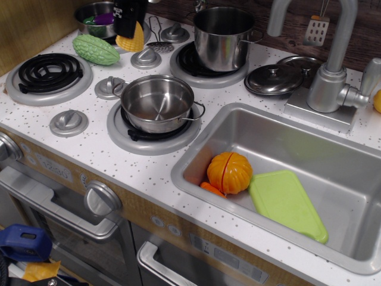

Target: Put corn in pan which is on stove

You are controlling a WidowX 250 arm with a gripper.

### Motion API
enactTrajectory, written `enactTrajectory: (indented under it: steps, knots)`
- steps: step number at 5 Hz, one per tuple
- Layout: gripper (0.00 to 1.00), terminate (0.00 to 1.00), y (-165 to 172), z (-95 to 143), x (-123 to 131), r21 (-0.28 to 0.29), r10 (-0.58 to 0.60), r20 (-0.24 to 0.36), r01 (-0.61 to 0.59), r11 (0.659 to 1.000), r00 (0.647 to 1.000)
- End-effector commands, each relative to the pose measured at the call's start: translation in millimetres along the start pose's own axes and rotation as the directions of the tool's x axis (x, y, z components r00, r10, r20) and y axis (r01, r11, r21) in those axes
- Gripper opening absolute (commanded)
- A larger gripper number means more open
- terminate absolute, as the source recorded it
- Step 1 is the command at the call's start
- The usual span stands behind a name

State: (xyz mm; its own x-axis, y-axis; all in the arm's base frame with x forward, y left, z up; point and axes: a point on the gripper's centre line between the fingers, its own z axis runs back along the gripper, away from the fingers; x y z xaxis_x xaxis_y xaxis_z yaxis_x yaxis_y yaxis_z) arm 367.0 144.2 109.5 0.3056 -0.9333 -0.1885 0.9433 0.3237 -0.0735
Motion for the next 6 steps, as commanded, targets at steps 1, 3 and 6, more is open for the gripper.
enactTrajectory:
  steps: [1, 3, 6]
  knots:
    - [0.00, 0.00, -23, 21, 2, 0.105, 0.076, 0.049, -0.081, 0.991, 0.996]
    - [0.00, 0.00, -39, 2, 19, 0.103, 0.128, 0.123, -0.141, 0.985, 0.984]
    - [1.00, 0.00, -46, -19, 36, 0.124, 0.143, 0.231, -0.175, 0.977, 0.962]
